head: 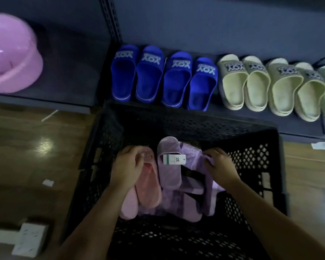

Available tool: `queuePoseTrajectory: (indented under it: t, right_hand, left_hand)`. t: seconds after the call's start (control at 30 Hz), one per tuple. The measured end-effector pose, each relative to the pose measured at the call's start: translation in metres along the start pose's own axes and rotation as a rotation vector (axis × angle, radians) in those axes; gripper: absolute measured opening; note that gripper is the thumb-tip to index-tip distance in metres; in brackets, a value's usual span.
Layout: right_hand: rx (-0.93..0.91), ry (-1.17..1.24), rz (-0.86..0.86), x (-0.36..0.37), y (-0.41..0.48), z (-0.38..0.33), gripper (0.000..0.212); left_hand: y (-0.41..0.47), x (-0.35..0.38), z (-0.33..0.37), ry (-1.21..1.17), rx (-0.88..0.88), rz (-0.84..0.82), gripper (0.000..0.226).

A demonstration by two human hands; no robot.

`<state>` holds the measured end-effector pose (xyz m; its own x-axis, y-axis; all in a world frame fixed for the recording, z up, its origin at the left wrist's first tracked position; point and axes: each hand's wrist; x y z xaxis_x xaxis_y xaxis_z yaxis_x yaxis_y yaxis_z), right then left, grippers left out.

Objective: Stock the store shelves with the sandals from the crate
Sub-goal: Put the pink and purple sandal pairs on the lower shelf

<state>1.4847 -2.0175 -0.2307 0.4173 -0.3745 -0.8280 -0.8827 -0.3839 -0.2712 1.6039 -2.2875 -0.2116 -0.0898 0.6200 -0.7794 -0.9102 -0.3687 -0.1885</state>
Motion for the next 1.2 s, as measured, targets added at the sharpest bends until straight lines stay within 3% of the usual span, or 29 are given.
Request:
queuePoseTrajectory:
  t: [0.2,0.3,0.47,0.6,0.7,0.93,1.07,1.13,1.2]
  right_hand:
    - [-0.136,-0.058,-0.042,0.053,0.04,0.02,0.022]
    - [-0.21,-0.087,-0.038,0.063,0.051,0.027,0.028]
    - [-0.206,-0.061,0.02,0.052,0.046,0.034,0.029]
    - [-0.12,-0.03,0.046,0.045,0.031,0.042,0.024]
    - [-0.119,-0.023,0.06,0.047,0.023,0.046,0.021]
    - [-0.182,-0.017,0.076,0.042,0.013,0.047,0.019]
    - [-0.192,0.003,0.096,0.045,0.013,0.043,0.018]
    - [-0.209,0.003,0.1,0.045,0.014,0.042,0.018]
    - [-0.21,0.001,0.102,0.044,0.016,0.042,0.019]
  left_hand:
    - [0.042,0.03,-0.033,-0.03,-0.061,0.056,0.03]
    - [0.05,0.037,-0.04,-0.041,-0.165,0.004,0.032]
    - [0.035,0.04,-0.062,0.268,-0.217,-0.297,0.043]
    - [0.024,0.036,-0.054,0.455,-0.26,-0.283,0.043]
    - [0.022,0.037,-0.044,0.6,-0.326,-0.364,0.053]
    - [0.026,0.039,-0.038,0.418,-0.427,-0.413,0.07]
    - [0.028,0.025,-0.038,0.078,-0.501,-0.335,0.073]
    - [0.029,0.019,-0.042,-0.047,-0.523,-0.321,0.063]
    - [0.029,0.015,-0.046,-0.093,-0.499,-0.314,0.036]
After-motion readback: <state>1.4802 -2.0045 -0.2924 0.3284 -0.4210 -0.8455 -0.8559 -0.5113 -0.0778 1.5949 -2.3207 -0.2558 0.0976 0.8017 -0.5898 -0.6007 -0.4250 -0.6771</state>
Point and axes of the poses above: each hand's wrist, its own y-axis towards the middle knuckle, its own x-axis out of the palm, z = x × y, and after that the axes turned 2 degrees about x, right-handed
